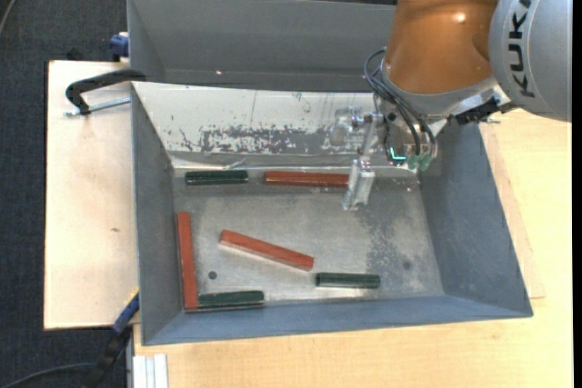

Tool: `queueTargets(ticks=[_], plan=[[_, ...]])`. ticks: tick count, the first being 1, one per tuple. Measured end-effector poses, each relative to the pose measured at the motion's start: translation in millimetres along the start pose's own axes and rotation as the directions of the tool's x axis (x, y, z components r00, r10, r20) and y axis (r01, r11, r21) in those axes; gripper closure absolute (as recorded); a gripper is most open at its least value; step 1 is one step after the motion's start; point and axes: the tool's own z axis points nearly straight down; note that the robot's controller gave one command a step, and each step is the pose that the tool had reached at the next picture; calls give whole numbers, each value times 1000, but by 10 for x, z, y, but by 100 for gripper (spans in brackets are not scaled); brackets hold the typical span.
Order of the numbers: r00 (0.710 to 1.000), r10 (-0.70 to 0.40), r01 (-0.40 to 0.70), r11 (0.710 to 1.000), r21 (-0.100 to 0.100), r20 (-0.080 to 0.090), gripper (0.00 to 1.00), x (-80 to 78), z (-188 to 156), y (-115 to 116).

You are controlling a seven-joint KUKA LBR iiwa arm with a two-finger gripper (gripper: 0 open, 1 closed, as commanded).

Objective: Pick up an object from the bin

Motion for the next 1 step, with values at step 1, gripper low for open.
queueTargets(ticks=[1], plan=[[998, 64, -64, 998, -2, 7, 0, -262, 1688, -72]])
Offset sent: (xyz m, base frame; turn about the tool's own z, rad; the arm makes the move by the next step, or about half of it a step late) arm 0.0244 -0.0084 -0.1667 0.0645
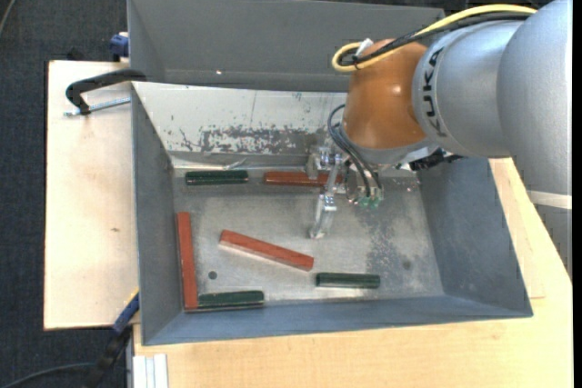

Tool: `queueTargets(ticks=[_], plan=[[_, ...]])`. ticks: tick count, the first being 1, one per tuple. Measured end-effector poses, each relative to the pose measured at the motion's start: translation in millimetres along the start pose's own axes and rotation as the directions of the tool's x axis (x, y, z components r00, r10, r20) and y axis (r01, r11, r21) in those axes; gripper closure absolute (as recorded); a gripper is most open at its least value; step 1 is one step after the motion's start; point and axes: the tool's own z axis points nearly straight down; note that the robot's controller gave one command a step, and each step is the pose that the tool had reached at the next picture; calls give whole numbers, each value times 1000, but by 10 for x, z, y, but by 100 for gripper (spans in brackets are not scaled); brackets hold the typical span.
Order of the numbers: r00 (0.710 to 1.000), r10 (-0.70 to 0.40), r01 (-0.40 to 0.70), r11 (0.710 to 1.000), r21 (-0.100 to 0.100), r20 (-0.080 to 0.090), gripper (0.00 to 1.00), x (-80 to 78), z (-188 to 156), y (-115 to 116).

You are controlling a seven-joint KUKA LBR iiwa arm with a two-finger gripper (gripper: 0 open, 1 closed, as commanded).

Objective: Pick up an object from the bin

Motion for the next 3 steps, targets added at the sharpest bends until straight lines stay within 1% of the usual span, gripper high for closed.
queueTargets(ticks=[1, 2, 3], plan=[[993, 121, -121, 993, -2, 5, 0, 108, -343, 245], [993, 121, -121, 993, -2, 5, 0, 195, -467, 474], [974, 228, -228, 974, 2, -9, 0, 805, -4, 799]])
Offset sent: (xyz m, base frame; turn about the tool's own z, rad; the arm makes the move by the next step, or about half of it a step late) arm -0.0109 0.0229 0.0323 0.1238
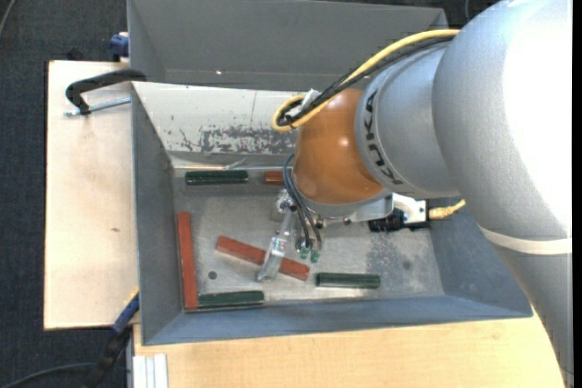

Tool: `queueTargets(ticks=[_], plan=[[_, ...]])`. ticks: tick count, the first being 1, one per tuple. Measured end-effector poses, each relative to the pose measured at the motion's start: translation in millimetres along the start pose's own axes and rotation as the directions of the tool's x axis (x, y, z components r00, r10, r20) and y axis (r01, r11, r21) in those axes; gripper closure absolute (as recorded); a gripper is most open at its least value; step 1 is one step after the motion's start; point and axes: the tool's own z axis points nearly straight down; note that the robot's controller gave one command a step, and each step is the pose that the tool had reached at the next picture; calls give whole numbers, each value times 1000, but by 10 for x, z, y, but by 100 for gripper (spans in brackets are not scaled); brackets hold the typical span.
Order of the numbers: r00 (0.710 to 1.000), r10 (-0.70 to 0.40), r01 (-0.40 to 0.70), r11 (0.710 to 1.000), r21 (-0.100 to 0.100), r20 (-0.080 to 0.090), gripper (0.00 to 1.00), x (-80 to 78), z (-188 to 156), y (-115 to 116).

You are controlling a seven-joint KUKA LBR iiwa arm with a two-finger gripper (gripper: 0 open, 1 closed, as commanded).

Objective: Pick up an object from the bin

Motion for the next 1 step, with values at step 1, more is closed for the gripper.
queueTargets(ticks=[1], plan=[[1000, -26, 26, 1000, 0, 9, 0, 351, -27, 208]])
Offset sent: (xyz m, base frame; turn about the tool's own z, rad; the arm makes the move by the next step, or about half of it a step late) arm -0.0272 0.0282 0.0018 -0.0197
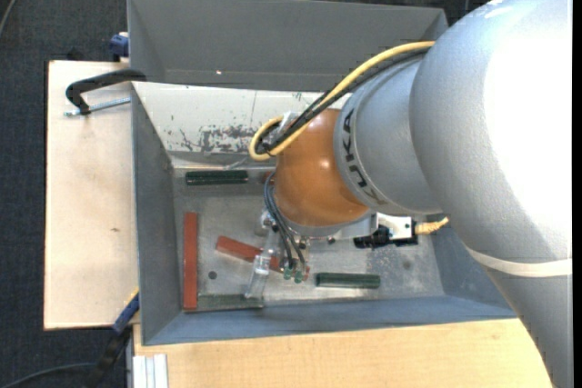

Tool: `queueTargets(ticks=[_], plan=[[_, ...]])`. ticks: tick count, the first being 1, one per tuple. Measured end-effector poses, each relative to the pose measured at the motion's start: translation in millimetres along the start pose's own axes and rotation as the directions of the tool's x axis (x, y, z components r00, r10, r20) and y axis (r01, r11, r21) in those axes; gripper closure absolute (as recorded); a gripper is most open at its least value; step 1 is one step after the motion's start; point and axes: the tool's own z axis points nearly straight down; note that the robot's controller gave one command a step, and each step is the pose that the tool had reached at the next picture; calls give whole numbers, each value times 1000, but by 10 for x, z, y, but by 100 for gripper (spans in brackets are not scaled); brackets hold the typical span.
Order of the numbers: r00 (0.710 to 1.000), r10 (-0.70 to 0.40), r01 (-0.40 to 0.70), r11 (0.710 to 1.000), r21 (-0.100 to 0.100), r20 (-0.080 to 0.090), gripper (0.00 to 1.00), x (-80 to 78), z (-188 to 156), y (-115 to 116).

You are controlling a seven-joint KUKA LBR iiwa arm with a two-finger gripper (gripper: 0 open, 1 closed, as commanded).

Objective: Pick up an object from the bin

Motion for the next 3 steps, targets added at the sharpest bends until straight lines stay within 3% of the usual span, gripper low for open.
queueTargets(ticks=[1, 3], plan=[[1000, 5, -5, 1000, -1, 0, 100, -11, 7, -8], [1000, 2, -2, 1000, -7, 8, 100, -47, -995, 25]])
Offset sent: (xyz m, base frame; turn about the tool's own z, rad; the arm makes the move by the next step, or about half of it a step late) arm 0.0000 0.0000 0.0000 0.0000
